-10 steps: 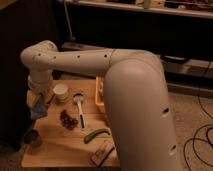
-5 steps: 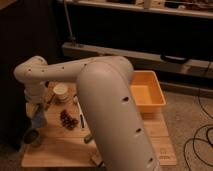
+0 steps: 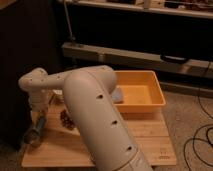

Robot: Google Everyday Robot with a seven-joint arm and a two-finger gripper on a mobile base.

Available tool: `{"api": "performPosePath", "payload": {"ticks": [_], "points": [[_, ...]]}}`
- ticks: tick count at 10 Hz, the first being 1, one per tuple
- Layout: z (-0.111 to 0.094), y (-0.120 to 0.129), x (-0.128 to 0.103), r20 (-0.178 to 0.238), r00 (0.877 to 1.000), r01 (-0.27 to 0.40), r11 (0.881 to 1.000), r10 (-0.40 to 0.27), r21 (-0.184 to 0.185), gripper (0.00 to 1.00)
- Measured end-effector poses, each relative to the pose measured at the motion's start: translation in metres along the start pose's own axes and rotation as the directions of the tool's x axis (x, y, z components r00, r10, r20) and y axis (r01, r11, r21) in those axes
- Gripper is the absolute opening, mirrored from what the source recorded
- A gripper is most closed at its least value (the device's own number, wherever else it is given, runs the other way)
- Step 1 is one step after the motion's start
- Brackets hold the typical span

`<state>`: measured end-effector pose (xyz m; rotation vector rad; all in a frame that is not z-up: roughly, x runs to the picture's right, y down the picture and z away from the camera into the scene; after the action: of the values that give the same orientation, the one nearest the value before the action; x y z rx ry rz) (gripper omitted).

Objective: Place sponge in table surface

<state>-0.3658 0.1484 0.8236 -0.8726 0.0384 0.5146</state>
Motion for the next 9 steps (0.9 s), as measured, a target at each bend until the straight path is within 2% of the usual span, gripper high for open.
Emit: {"api": "performPosePath", "payload": {"ticks": [2, 5, 6, 9], "points": [[0.007, -0.012, 0.005, 0.018, 1.0, -0.019, 0.999, 0.02, -0.045, 0.12], [-0.002, -0.025, 0.011, 0.056, 0.998, -0.033, 0.995, 0.038, -0.097, 0.14], [-0.005, -0.029, 0.013, 0.071, 0.997, -0.034, 0.993, 0.043, -0.114, 0.2], [-0.013, -0.027, 0.014, 0.103, 0.994, -0.012, 0.99, 0.027, -0.141, 0.52]]}}
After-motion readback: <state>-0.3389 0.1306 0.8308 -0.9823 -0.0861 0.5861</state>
